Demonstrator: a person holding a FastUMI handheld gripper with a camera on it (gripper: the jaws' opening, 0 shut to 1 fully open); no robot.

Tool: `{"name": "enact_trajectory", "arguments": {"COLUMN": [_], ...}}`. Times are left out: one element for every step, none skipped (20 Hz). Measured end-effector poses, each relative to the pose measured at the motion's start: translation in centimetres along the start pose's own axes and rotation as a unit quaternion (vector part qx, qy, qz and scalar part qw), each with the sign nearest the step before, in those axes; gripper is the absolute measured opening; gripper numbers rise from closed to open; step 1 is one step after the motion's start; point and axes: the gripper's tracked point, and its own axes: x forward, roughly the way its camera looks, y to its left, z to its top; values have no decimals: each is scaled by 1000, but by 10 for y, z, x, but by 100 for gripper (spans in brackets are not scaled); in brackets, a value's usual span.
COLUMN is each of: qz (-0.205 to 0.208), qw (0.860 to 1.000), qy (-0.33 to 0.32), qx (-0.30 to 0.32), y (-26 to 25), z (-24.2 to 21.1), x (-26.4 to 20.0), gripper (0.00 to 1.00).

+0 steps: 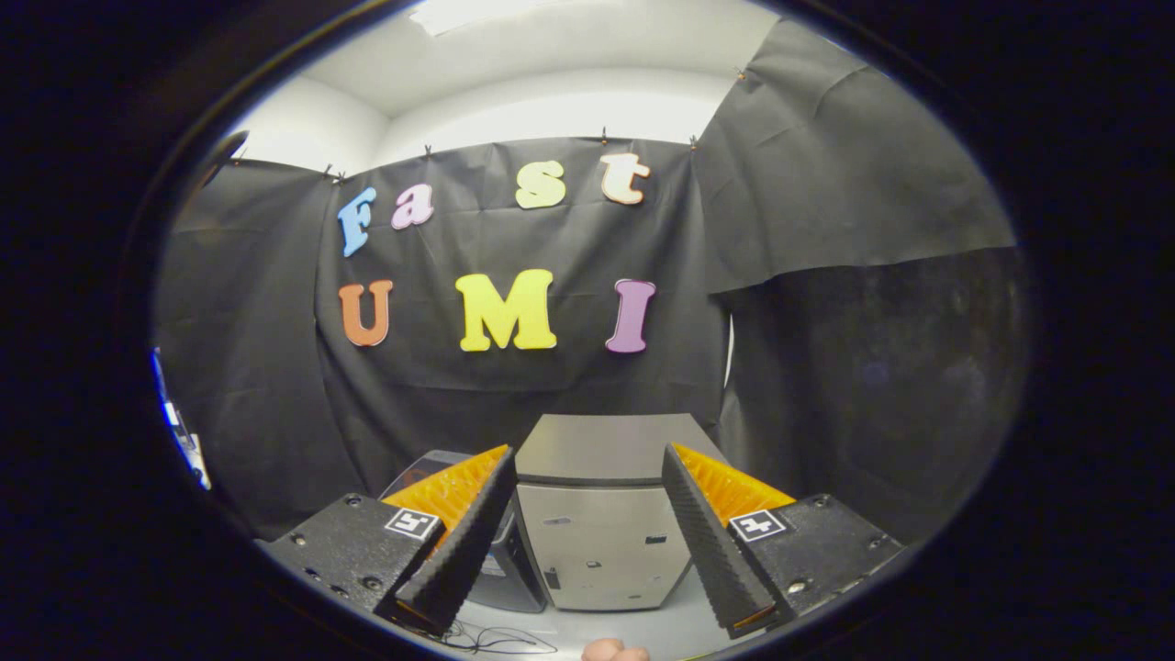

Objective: Put the clothes into the washing machine and then close the washing machine lid.

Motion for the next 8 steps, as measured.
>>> {"name": "enact_trajectory", "arguments": {"qz": [1, 3, 3, 3, 3, 4, 4, 3], "qw": [1000, 1000, 1000, 1000, 1000, 1000, 1000, 1000], "qy": [1, 4, 5, 6, 5, 2, 0, -1], "qx": [1, 4, 7, 9, 10, 10, 8, 7], "y": [1, 1, 0, 0, 0, 1, 1, 1], "z": [0, -1, -1, -1, 0, 1, 2, 1], "x": [0, 0, 0, 0, 0, -1, 0, 0], "gripper": [100, 100, 100, 100, 100, 100, 100, 100]}}
